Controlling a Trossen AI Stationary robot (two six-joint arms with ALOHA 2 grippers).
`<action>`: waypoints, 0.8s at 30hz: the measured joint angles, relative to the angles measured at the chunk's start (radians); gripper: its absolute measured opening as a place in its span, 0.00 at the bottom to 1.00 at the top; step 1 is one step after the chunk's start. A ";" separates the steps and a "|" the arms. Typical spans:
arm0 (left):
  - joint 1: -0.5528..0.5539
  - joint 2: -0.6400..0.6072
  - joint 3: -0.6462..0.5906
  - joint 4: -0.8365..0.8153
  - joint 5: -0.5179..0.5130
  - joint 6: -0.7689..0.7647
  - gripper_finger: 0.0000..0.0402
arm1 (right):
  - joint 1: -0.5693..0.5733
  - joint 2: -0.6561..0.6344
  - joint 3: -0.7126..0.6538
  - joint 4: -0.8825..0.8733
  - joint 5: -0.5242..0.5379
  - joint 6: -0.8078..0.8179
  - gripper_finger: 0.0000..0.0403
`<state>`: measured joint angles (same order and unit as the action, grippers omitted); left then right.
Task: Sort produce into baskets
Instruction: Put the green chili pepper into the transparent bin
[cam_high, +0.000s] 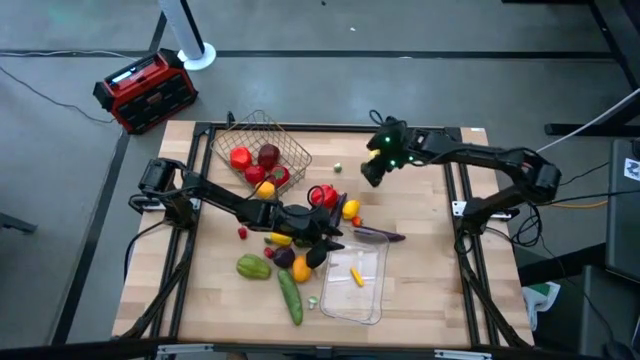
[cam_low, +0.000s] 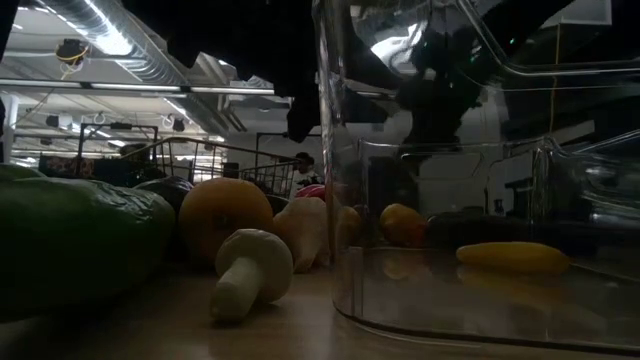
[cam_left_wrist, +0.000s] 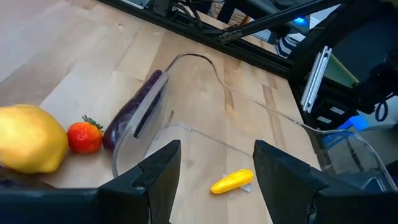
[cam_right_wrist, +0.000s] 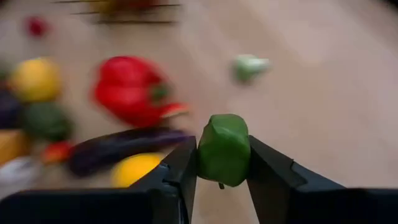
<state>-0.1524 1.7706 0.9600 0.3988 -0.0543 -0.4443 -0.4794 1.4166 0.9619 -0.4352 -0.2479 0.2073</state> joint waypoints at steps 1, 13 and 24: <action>0.002 0.000 0.000 0.000 0.000 0.004 0.49 | 0.019 -0.016 0.000 -0.006 -0.026 0.000 0.30; 0.022 -0.082 -0.002 -0.115 0.000 0.079 0.49 | 0.363 -0.088 0.000 -0.010 -0.056 -0.001 0.30; 0.050 -0.168 -0.001 -0.163 -0.002 0.130 0.49 | 0.579 -0.082 0.000 -0.008 -0.051 -0.002 0.30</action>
<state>-0.1020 1.6029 0.9588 0.2353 -0.0563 -0.3143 0.0999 1.3350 0.9619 -0.4434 -0.2989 0.2050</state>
